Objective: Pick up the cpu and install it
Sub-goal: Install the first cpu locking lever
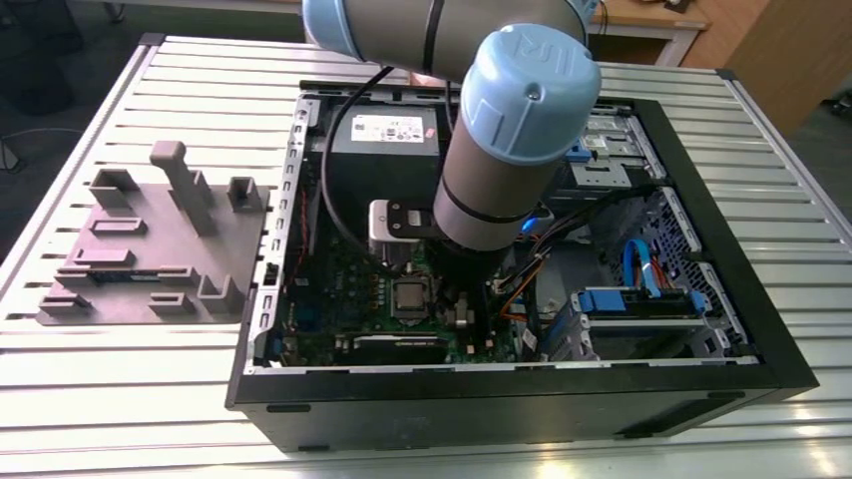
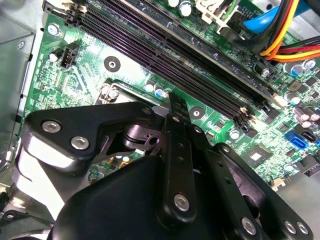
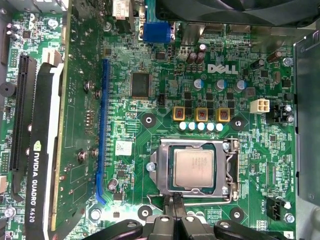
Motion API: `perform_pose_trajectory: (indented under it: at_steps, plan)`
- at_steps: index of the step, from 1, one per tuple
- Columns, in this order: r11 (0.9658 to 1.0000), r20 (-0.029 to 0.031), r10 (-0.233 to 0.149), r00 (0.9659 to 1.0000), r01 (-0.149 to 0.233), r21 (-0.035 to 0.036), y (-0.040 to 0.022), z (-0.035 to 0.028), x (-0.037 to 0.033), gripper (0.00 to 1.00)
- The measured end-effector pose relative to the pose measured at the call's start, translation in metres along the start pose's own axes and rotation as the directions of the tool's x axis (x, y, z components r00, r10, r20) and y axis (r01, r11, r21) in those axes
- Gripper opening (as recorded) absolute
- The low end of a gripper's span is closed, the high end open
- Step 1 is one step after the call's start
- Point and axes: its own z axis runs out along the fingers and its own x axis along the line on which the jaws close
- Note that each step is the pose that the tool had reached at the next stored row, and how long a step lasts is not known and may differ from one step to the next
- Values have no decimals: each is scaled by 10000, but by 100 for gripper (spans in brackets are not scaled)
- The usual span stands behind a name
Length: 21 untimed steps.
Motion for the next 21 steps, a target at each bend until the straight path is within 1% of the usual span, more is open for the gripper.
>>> perform_pose_trajectory:
  at_steps: [8,10,12,13,16,21]
  plan:
    - [10000,4,0,10000,0,5,-8,0,0,10]
    - [10000,14,-1,10000,1,6,-7,-7,0,10]
    - [10000,38,-2,10000,2,9,-7,-26,-2,10]
    - [10000,50,-4,10000,4,13,-6,-42,-3,10]
    - [10000,60,-4,10000,4,7,-1,-112,-5,10]
    - [10000,80,-5,10000,5,7,9,-263,-11,10]
